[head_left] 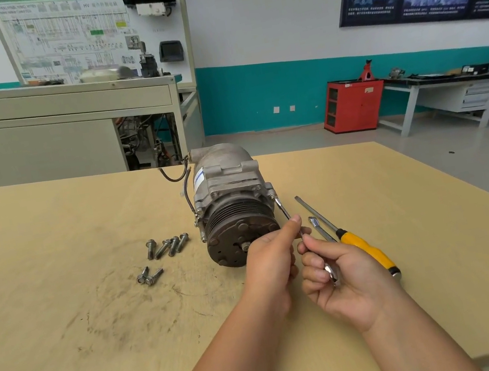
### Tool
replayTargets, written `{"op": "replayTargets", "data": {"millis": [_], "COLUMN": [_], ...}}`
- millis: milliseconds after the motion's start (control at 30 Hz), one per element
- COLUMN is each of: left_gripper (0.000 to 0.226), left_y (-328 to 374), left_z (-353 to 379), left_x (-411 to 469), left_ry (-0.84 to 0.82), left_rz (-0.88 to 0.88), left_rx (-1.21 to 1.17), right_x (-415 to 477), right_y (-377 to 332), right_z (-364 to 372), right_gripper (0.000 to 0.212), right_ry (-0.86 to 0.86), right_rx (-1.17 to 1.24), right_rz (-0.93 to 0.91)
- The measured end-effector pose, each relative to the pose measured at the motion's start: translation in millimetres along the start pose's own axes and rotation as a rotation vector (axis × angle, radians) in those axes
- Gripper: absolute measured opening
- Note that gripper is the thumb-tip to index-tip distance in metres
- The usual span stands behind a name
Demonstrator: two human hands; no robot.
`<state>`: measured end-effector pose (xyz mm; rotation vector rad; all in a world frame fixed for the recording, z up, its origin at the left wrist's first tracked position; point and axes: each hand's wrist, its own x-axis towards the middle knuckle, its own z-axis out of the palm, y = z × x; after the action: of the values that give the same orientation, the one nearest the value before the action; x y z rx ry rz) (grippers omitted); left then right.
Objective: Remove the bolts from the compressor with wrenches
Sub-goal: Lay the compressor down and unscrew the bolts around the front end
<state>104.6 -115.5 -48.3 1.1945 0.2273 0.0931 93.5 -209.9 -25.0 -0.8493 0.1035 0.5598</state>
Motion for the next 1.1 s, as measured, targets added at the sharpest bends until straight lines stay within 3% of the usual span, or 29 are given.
{"op": "replayTargets", "data": {"millis": [633, 1000, 1100], "left_gripper": [0.042, 0.039, 0.036], "left_y": [5, 5, 5], "left_z": [0, -4, -2], "left_x": [-10, -12, -13], "left_ry": [0.037, -0.05, -0.067], "left_rz": [0.055, -0.08, -0.14], "left_rx": [0.118, -0.024, -0.083], "right_x": [1, 8, 10], "right_y": [17, 28, 30], "right_z": [4, 0, -5], "right_gripper": [0.015, 0.022, 0.022], "right_ry": [0.059, 0.135, 0.194], "right_rx": [-0.314, -0.586, -0.763], "right_rz": [-0.172, -0.375, -0.465]}}
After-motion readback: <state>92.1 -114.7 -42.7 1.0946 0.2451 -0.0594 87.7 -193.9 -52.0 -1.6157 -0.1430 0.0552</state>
